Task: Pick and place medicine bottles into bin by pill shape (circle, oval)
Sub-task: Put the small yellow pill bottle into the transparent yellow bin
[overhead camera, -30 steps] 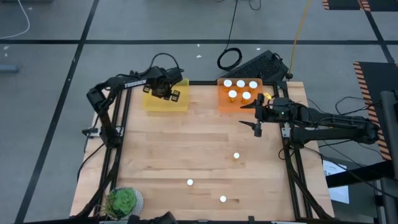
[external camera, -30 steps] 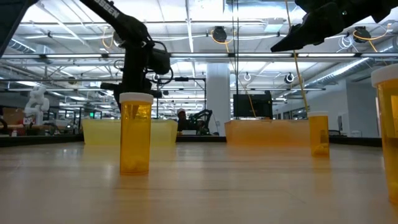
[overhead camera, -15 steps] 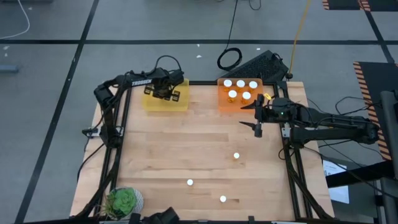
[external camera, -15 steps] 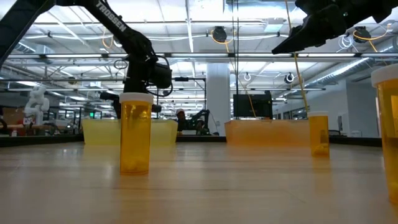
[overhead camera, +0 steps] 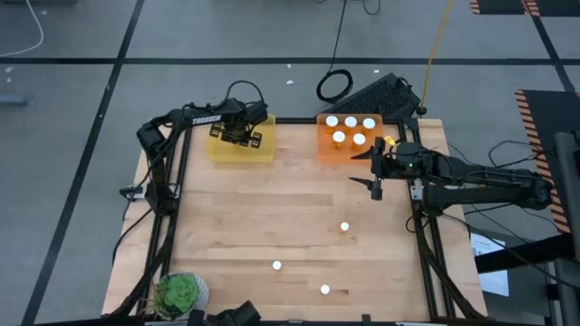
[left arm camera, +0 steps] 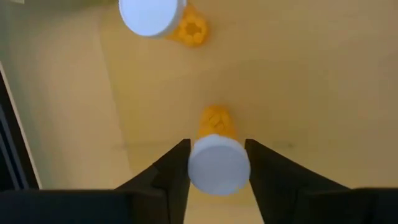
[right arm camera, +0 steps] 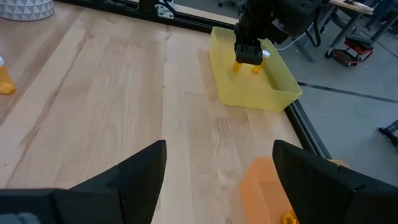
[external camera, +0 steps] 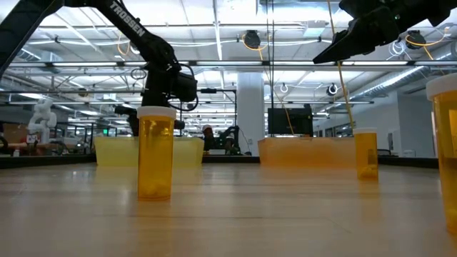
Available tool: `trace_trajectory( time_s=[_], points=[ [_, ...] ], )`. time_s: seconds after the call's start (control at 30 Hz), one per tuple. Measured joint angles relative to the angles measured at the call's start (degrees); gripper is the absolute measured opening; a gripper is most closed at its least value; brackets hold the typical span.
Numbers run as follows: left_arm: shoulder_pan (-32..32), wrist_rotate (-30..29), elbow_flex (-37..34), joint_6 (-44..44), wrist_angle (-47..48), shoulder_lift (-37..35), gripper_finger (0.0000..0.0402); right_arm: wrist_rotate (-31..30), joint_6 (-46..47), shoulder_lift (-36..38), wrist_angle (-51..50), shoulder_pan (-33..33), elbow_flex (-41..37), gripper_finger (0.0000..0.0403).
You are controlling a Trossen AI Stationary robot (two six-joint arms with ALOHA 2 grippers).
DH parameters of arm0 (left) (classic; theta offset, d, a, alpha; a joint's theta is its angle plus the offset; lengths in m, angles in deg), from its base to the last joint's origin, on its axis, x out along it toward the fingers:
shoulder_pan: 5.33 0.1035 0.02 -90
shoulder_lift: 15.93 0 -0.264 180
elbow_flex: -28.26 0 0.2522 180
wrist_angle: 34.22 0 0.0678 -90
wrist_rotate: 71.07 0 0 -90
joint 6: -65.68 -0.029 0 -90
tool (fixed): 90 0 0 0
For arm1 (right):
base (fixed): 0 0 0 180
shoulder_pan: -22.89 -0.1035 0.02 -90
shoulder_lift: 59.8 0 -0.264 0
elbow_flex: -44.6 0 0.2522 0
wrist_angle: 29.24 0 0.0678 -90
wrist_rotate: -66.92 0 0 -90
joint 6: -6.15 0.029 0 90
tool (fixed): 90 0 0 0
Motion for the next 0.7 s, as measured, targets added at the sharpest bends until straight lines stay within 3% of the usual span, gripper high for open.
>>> trace_trajectory(
  time_s=[0.27,0.7],
  points=[
    [0.0,-1.1,0.0,-0.1,0.1,0.0,0.0208,0.0,0.0,0.0,0.0,0.0,0.0,0.0287],
    [-0.3,-2.6,0.0,-0.1,1.4,-0.4,0.0214,0.0,0.0,0.0,-0.2,0.0,0.0,0.0287]
  ],
)
